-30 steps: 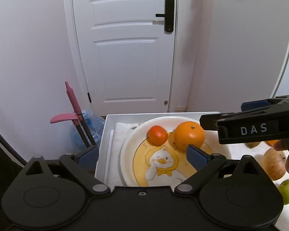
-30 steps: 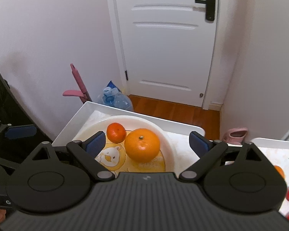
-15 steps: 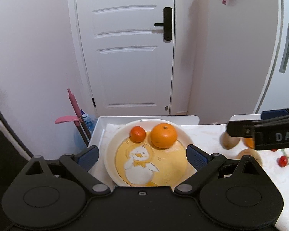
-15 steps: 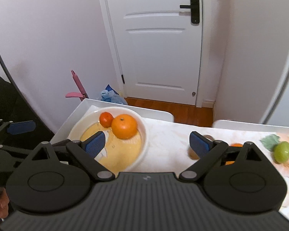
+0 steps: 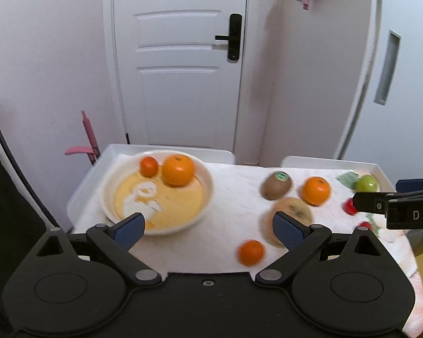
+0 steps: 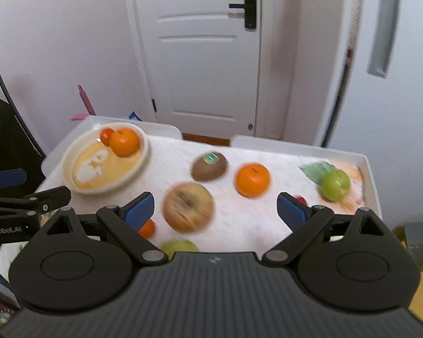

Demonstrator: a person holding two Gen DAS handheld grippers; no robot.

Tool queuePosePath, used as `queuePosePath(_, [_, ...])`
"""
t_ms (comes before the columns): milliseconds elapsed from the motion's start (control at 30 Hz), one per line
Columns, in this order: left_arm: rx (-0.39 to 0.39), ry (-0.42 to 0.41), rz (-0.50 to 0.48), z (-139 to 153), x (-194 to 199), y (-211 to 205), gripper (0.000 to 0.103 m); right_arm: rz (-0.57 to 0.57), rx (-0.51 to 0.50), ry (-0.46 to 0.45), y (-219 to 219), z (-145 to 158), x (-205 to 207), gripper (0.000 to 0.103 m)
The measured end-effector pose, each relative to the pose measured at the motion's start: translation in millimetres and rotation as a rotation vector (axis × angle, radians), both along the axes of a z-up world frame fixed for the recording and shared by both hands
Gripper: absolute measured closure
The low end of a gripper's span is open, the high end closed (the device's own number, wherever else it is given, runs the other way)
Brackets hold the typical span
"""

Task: Organize fruits
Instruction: 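Withdraw both open tools from the bowl back over the loose fruit, then close the left tool on the green apple while the right tool grasps a red cherry tomato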

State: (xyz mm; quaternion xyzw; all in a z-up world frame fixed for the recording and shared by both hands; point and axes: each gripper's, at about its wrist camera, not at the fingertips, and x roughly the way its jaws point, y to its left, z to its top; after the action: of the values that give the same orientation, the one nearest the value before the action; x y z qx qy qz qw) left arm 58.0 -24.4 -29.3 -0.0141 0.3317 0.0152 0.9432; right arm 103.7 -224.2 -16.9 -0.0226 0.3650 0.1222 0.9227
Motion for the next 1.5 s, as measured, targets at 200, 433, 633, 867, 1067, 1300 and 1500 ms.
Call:
queuePosePath(200, [0.011, 0.009, -0.018, -20.7, -11.9, -43.5, 0.004, -0.013, -0.010, 0.006, -39.7, -19.9, -9.8, 0.000])
queuePosePath(433, [0.027, 0.031, -0.066, -53.4, -8.2, -85.2, 0.004, -0.016, -0.010, 0.009, -69.1, -49.9, -6.4, 0.000])
queuePosePath(633, [0.034, 0.053, -0.088, -83.4, 10.3, -107.6, 0.006, -0.034, 0.001, 0.015, -83.7, -73.1, 3.6, 0.000])
queuePosePath(867, [0.027, 0.096, -0.096, -105.9, 31.4, -119.2, 0.016, -0.050, 0.020, 0.025, -90.3, -94.1, 13.1, 0.000])
queuePosePath(1067, [0.005, 0.130, -0.070, -111.6, 39.2, -117.7, 0.034, -0.029, 0.011, 0.037, -88.5, -109.0, 25.2, 0.010])
queuePosePath(1300, [-0.020, 0.136, -0.074, -114.4, 41.2, -114.0, 0.042, -0.028, 0.003, 0.049, -87.4, -122.1, 38.9, 0.025])
queuePosePath(1500, [-0.020, 0.138, -0.076, -114.1, 39.7, -114.0, 0.043, -0.033, -0.014, 0.056, -86.4, -128.3, 45.7, 0.033])
